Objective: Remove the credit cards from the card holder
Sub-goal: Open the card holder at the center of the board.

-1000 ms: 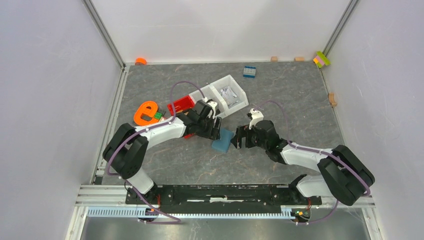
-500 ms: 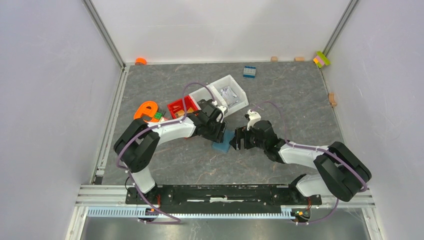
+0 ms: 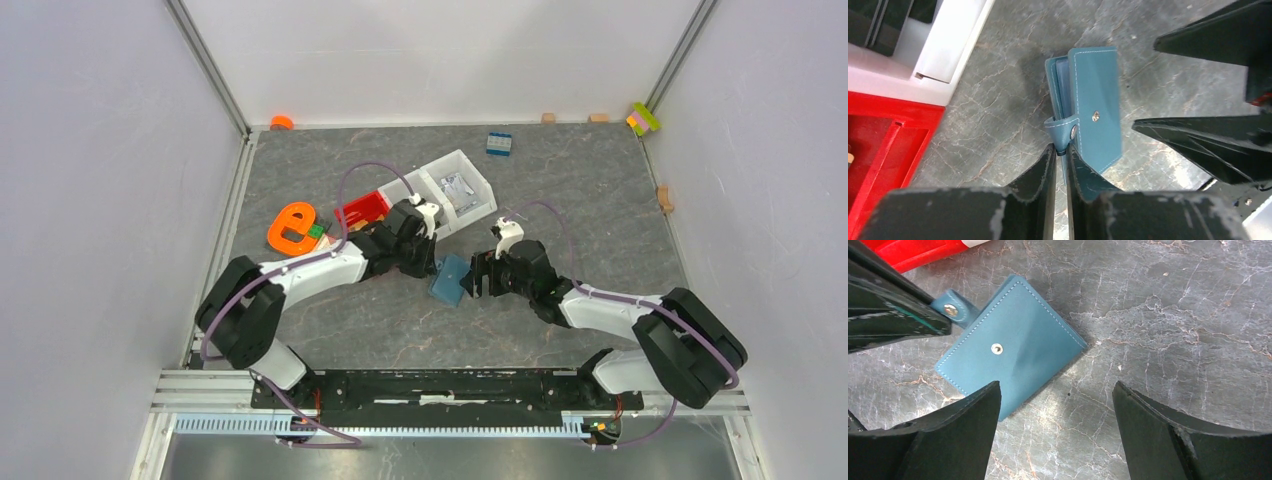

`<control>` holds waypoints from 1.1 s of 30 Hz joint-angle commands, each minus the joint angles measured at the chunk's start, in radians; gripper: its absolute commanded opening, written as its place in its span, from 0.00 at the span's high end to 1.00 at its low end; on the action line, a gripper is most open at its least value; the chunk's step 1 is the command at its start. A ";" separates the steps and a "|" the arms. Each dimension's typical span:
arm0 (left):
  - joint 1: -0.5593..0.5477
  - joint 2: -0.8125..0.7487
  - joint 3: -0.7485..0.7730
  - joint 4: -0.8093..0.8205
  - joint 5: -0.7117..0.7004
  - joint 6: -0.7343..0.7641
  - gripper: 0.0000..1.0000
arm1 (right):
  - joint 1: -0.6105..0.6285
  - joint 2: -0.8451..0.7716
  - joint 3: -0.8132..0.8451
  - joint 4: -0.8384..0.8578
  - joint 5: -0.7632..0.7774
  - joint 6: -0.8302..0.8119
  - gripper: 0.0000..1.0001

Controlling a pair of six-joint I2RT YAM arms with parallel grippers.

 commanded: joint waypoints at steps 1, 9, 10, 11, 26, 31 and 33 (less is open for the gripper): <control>0.006 -0.113 -0.044 0.125 0.069 -0.007 0.83 | 0.004 -0.032 0.021 0.030 0.016 -0.015 0.13; 0.006 -0.206 -0.106 0.201 0.104 -0.011 0.98 | 0.004 -0.093 -0.010 0.058 0.019 -0.015 0.07; 0.006 -0.206 -0.106 0.204 0.114 -0.012 0.98 | 0.004 -0.104 -0.017 0.065 0.024 -0.013 0.07; 0.006 -0.205 -0.106 0.207 0.124 -0.012 0.98 | 0.004 -0.120 -0.026 0.072 0.031 -0.011 0.07; 0.009 -0.135 -0.052 0.090 -0.028 -0.024 0.97 | 0.004 -0.078 -0.030 0.109 0.002 -0.008 0.18; 0.025 -0.114 -0.044 0.072 -0.024 -0.044 0.95 | 0.004 -0.044 -0.044 0.218 -0.123 0.003 0.27; 0.025 -0.108 -0.041 0.073 -0.005 -0.044 0.93 | 0.004 -0.038 -0.055 0.278 -0.180 0.011 0.33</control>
